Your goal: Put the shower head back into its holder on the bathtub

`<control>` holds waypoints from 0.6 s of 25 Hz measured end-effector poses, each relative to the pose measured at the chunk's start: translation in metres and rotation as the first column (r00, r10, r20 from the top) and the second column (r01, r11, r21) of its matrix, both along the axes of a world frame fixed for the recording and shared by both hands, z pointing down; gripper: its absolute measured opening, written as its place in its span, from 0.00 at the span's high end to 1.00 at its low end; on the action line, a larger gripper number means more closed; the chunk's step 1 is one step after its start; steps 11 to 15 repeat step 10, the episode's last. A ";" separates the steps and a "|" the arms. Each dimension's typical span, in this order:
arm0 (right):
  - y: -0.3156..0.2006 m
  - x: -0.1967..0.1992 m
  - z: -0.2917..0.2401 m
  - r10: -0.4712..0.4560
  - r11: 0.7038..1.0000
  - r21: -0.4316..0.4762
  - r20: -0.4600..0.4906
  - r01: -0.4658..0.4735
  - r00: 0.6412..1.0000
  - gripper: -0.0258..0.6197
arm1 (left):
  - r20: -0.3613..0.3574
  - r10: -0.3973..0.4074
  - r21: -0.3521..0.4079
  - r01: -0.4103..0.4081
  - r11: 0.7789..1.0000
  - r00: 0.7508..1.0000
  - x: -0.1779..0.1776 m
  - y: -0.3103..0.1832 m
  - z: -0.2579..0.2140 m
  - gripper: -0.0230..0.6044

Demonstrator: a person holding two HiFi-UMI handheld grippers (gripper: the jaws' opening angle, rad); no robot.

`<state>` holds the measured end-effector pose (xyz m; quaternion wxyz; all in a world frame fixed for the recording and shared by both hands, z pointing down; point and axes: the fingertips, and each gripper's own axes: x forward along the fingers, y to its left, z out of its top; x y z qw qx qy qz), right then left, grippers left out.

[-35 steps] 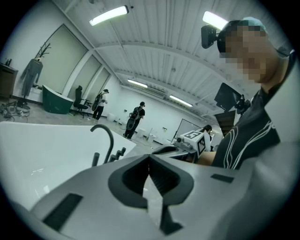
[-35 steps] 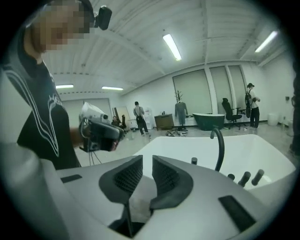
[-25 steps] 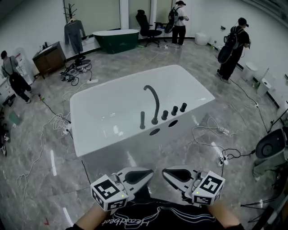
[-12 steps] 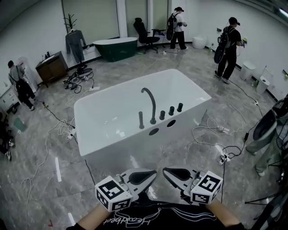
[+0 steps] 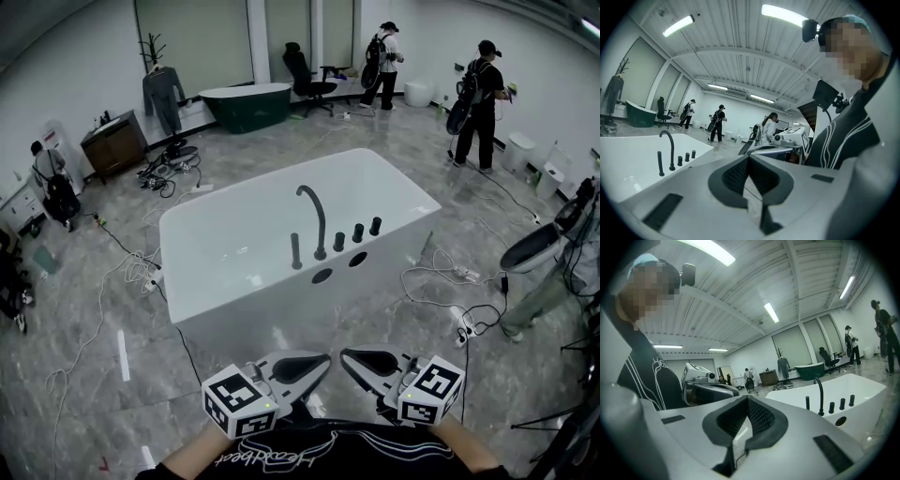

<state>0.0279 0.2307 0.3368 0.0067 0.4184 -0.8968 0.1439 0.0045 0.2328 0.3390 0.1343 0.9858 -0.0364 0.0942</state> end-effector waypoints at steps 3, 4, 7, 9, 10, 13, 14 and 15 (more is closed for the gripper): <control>0.003 -0.001 -0.004 0.007 1.000 0.014 0.000 -0.007 1.000 0.94 | -0.014 0.005 -0.017 -0.005 1.000 1.000 -0.002 0.003 -0.003 0.96; 0.003 0.000 -0.005 0.011 1.000 0.018 0.001 -0.011 1.000 0.94 | -0.015 0.005 -0.017 -0.006 1.000 1.000 -0.002 0.004 -0.003 0.96; 0.006 0.004 -0.009 0.018 1.000 0.021 0.009 -0.018 1.000 0.94 | -0.022 0.010 -0.035 -0.010 0.999 1.000 0.000 0.007 -0.008 0.96; 0.010 0.004 -0.012 0.019 1.000 0.016 0.016 -0.019 1.000 0.94 | -0.025 0.020 -0.051 -0.021 0.998 0.999 0.001 0.014 -0.011 0.96; 0.013 0.004 -0.014 0.020 1.000 0.013 0.020 -0.020 1.000 0.94 | -0.025 0.026 -0.058 -0.027 0.998 0.999 0.001 0.018 -0.013 0.96; 0.013 0.004 -0.014 0.020 1.000 0.013 0.020 -0.020 1.000 0.94 | -0.025 0.026 -0.058 -0.027 0.998 0.999 0.001 0.018 -0.013 0.96; 0.013 0.004 -0.014 0.020 1.000 0.013 0.020 -0.020 1.000 0.94 | -0.025 0.026 -0.058 -0.027 0.998 0.999 0.001 0.018 -0.013 0.96; 0.013 0.004 -0.014 0.020 1.000 0.013 0.020 -0.020 1.000 0.94 | -0.025 0.026 -0.058 -0.027 0.998 0.999 0.001 0.018 -0.013 0.96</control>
